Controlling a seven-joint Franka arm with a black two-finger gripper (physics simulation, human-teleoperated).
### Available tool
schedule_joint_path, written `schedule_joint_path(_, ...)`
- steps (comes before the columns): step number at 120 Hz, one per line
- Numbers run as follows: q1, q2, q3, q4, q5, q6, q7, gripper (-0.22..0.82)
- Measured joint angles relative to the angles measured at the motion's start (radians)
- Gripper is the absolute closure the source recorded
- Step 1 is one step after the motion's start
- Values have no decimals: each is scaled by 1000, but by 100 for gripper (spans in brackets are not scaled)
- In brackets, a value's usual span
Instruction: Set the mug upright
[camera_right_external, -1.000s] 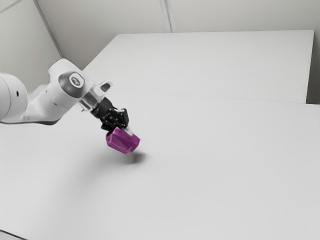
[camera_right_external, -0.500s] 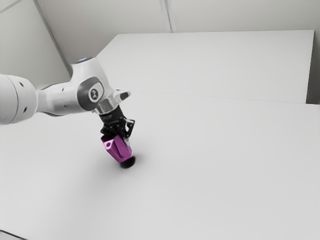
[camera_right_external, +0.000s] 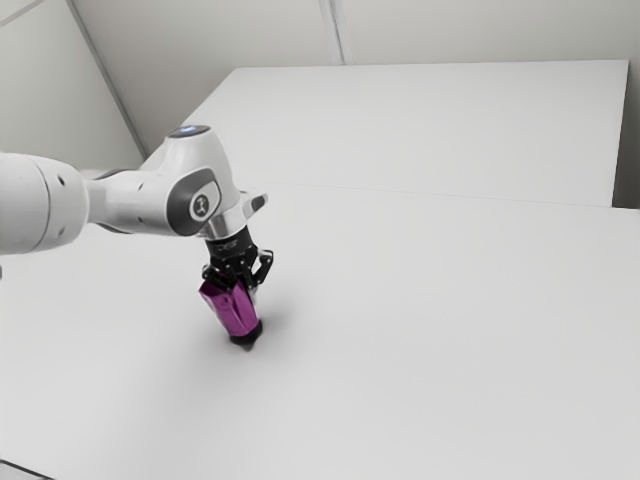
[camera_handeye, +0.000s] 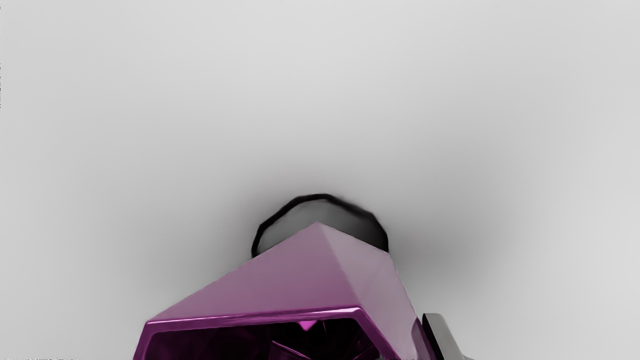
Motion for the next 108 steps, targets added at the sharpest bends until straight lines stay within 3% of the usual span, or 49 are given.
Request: schedule_joint_path(108, 0, 37, 18, 6, 82, 32, -219, 78)
